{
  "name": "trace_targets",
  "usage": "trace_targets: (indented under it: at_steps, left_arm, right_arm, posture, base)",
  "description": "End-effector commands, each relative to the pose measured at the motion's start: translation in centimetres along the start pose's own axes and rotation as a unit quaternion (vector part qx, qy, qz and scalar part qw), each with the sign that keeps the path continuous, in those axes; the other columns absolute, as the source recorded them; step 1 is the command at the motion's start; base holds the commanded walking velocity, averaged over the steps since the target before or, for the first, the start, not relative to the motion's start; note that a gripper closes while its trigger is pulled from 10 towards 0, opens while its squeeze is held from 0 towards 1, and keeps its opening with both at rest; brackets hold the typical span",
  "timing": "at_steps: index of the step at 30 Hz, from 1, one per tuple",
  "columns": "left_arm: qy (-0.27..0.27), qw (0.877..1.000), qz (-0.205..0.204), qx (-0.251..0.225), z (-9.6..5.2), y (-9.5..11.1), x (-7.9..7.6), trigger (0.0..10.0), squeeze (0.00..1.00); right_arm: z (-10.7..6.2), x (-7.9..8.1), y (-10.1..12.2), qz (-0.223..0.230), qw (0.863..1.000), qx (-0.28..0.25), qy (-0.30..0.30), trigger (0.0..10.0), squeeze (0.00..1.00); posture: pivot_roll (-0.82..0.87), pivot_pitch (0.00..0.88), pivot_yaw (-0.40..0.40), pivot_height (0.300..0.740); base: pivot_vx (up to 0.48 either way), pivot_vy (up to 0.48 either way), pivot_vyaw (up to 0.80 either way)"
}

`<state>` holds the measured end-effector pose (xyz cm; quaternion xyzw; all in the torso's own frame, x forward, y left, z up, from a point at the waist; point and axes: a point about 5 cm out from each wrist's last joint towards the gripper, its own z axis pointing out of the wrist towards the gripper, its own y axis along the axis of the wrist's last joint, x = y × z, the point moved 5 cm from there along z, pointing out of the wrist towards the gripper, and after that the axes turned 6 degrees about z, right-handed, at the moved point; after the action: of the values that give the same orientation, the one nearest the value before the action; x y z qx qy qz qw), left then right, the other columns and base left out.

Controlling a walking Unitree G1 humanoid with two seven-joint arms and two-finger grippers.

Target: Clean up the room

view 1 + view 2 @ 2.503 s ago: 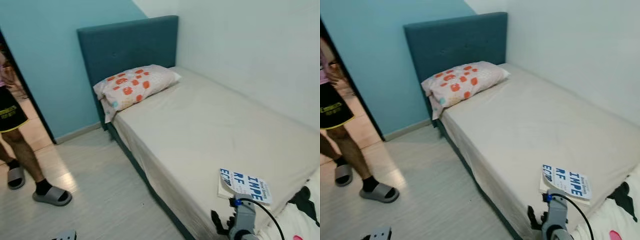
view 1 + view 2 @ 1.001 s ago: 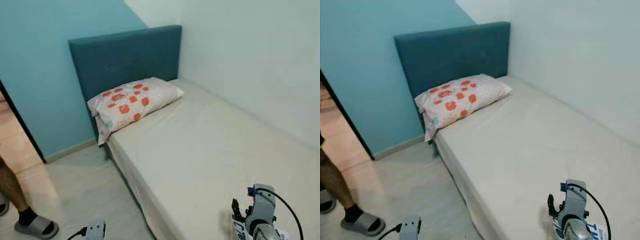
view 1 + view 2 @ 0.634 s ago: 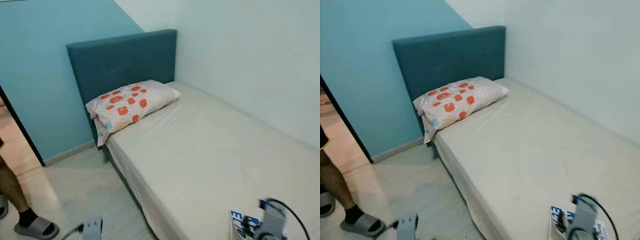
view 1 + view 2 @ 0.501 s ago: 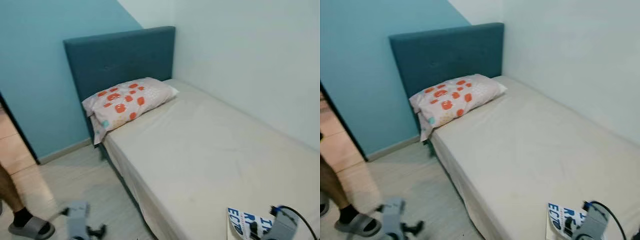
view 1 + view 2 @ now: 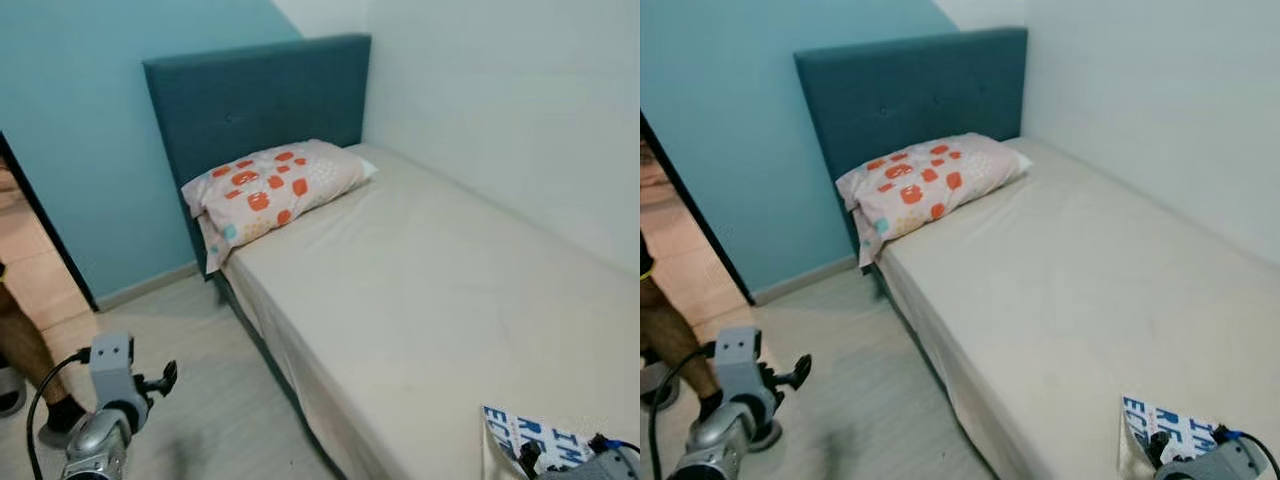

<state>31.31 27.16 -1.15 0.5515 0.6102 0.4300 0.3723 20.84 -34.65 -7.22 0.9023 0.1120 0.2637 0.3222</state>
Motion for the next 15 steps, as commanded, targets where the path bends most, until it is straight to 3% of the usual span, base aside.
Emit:
trace_targets:
  at_steps: [1,5,9,11,14,15]
  left_arm:
    - [-0.003,1.0,-0.006,0.001,-0.1,-0.5,-0.5,10.0,0.0]
    - [-0.007,1.0,-0.003,0.001,-0.4,-0.9,-1.0,10.0,0.0]
    - [-0.009,1.0,-0.001,0.002,-0.5,-1.2,-1.1,10.0,0.0]
    - [-0.01,1.0,0.002,0.002,-0.6,-1.3,-1.1,10.0,0.0]
    - [-0.015,1.0,0.011,0.004,-0.9,-1.6,-0.7,10.0,0.0]
    - [-0.015,1.0,0.011,0.004,-0.9,-1.6,-0.7,10.0,0.0]
  right_arm:
    - [0.0,-0.8,0.0,0.015,1.0,-0.002,-0.024,10.0,0.0]
    - [0.1,-1.6,2.2,0.039,0.997,-0.041,-0.045,10.0,0.0]
    - [0.1,-1.7,3.0,0.056,0.996,-0.052,-0.044,10.0,0.0]
    - [0.2,-1.2,3.8,0.077,0.995,-0.064,-0.027,10.0,0.0]
    - [0.2,2.1,6.9,0.142,0.981,-0.109,0.07,10.0,0.0]
    - [0.2,2.1,6.9,0.142,0.981,-0.109,0.07,10.0,0.0]
  posture:
    - [-0.03,0.057,0.001,0.615]
    - [-0.02,0.072,0.007,0.59]
    - [-0.02,0.072,0.007,0.575]
    - [-0.02,0.082,0.013,0.57]
    - [0.0,0.098,0.023,0.555]
    - [0.0,0.098,0.023,0.555]
  base:
    - [0.0,0.0,0.0]
    - [0.0,0.0,0.0]
    - [0.0,0.0,0.0]
    - [0.0,0.0,0.0]
    - [0.0,0.0,0.0]
    - [0.0,0.0,0.0]
